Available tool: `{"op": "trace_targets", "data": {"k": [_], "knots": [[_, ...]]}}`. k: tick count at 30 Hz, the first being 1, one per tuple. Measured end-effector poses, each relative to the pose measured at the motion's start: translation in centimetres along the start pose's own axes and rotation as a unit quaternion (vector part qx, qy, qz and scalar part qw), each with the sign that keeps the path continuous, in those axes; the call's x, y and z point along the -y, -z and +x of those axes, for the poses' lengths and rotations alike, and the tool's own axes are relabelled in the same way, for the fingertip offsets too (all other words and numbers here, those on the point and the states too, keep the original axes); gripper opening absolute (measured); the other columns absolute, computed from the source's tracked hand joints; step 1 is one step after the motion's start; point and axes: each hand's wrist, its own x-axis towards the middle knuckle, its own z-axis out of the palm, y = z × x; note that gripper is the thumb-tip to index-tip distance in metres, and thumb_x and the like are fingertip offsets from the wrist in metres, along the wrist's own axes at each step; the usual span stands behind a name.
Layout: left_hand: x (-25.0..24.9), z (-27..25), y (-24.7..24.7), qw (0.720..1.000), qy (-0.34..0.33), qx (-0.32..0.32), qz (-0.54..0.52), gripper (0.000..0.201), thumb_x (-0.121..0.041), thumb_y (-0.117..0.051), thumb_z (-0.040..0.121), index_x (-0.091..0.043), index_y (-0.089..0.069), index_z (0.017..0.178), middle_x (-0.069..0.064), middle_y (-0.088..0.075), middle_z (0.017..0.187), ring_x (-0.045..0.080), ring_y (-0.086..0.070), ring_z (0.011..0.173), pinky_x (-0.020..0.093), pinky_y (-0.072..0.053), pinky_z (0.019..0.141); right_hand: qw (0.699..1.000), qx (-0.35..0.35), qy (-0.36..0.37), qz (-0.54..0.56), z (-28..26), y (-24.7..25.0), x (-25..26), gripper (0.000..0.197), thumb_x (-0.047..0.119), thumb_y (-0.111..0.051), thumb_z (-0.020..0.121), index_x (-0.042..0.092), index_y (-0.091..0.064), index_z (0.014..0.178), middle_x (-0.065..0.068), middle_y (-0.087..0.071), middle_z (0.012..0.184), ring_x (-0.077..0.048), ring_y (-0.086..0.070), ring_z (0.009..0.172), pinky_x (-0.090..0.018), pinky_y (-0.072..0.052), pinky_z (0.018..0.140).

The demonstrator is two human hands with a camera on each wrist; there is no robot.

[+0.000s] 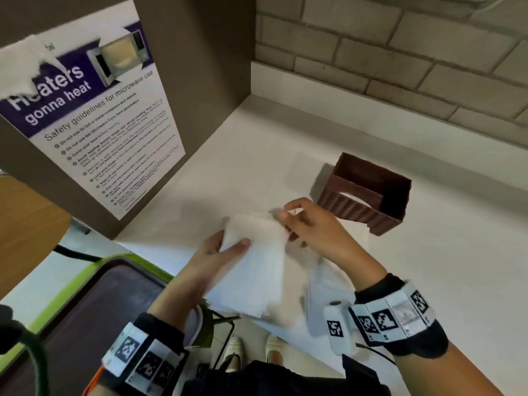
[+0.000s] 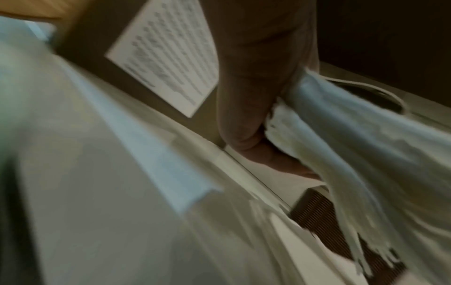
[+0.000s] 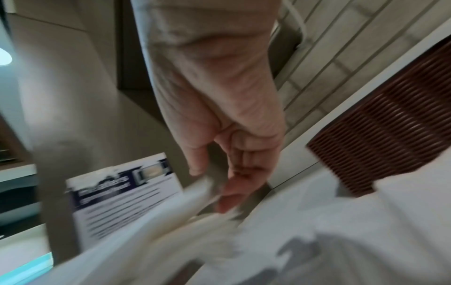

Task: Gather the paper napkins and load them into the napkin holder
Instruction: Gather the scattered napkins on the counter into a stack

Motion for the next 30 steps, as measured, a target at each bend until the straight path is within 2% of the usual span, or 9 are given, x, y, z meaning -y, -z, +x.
{"op": "trace_targets", "data": {"k": [2,5,7,11,16,23,26,28,30], "knots": [[0.3,-0.1,2.2,0.997,0.019,-0.032,-0.06,0.022,-0.037,-0.065,0.089,-0.019,-0.067,0.101,-0.008,-0.079,0.078,0.017,-0.073,0.081,0.026,-0.054,0.062,0.999,-0.037,-0.017,-0.029,-0.1,1.0,-1.9,0.024,0.041,-0.058,0.092,0.025,-0.058,0.11,0.002,-0.068,0.087,-0.01,-0.065,0.074,-0.028,-0.048,0.071],[0.5,-1.0,4.7,0.992,0.001,-0.037,-0.117,0.065,-0.058,-0.072,0.067,-0.012,-0.064,0.112,-0.003,-0.076,0.088,0.011,-0.073,0.079,0.03,-0.053,0.07,0.988,0.009,-0.015,-0.155,-0.9,0.7,-4.8,0.031,0.046,-0.067,0.084,0.036,-0.057,0.111,0.003,-0.064,0.112,-0.014,-0.06,0.099,-0.029,-0.046,0.085],[0.6,-1.8,5.3,0.989,-0.008,-0.041,-0.145,0.047,-0.049,-0.064,0.077,-0.014,-0.063,0.108,-0.008,-0.077,0.085,0.004,-0.072,0.074,0.03,-0.049,0.073,0.967,0.078,-0.016,-0.242,-1.4,-0.6,-5.9,0.064,0.051,-0.069,0.08,0.033,-0.044,0.136,0.002,-0.049,0.135,-0.022,-0.044,0.123,-0.035,-0.038,0.102],[0.6,-2.5,5.1,0.981,0.025,-0.045,-0.186,0.027,-0.037,-0.055,0.094,-0.017,-0.066,0.109,0.011,-0.071,0.105,0.027,-0.066,0.098,0.043,-0.049,0.088,0.948,0.064,0.001,-0.311,-1.0,-2.5,-6.2,0.099,0.053,-0.075,0.069,0.034,-0.019,0.149,0.003,-0.03,0.143,-0.025,-0.027,0.129,-0.039,-0.027,0.103],[0.8,-1.3,4.3,0.98,0.042,-0.056,-0.186,0.02,-0.037,-0.057,0.092,-0.021,-0.067,0.1,0.004,-0.074,0.093,0.02,-0.067,0.086,0.034,-0.05,0.071,0.929,0.081,-0.031,-0.36,0.7,-2.7,-5.9,0.11,0.06,-0.08,0.057,0.027,-0.027,0.147,-0.004,-0.034,0.132,-0.026,-0.029,0.123,-0.038,-0.028,0.1],[0.8,-0.3,3.9,0.983,0.052,-0.06,-0.168,0.042,-0.041,-0.059,0.091,-0.014,-0.064,0.122,0.013,-0.072,0.104,0.033,-0.068,0.097,0.041,-0.055,0.08,0.94,0.096,0.017,-0.326,1.4,-2.5,-4.7,0.069,0.044,-0.078,0.07,0.026,-0.053,0.131,0.0,-0.046,0.127,-0.022,-0.038,0.12,-0.033,-0.033,0.096],[1.3,-0.1,4.2,0.982,0.052,-0.068,-0.169,0.043,-0.042,-0.06,0.09,-0.013,-0.065,0.121,0.014,-0.073,0.101,0.034,-0.068,0.097,0.042,-0.055,0.08,0.981,0.109,-0.004,-0.16,-0.1,-1.3,-5.0,0.025,0.024,-0.078,0.079,0.036,-0.06,0.093,0.012,-0.063,0.098,-0.008,-0.059,0.091,-0.007,-0.042,0.07],[1.6,-0.1,4.4,0.98,0.056,-0.073,-0.175,0.045,-0.043,-0.061,0.09,-0.014,-0.064,0.124,0.02,-0.071,0.113,0.037,-0.066,0.104,0.044,-0.053,0.085,0.989,0.099,-0.019,-0.113,-1.5,0.7,-5.2,0.03,0.025,-0.078,0.078,0.042,-0.053,0.079,0.022,-0.058,0.084,0.004,-0.055,0.076,-0.007,-0.039,0.06],[1.8,-0.2,4.4,0.98,0.054,-0.074,-0.178,0.045,-0.043,-0.059,0.091,-0.016,-0.062,0.127,0.018,-0.069,0.12,0.035,-0.065,0.109,0.044,-0.052,0.088,0.993,0.066,-0.035,-0.087,-3.1,3.5,-5.2,0.027,0.029,-0.078,0.079,0.042,-0.056,0.085,0.021,-0.06,0.084,0.004,-0.055,0.077,-0.014,-0.038,0.066]]}}
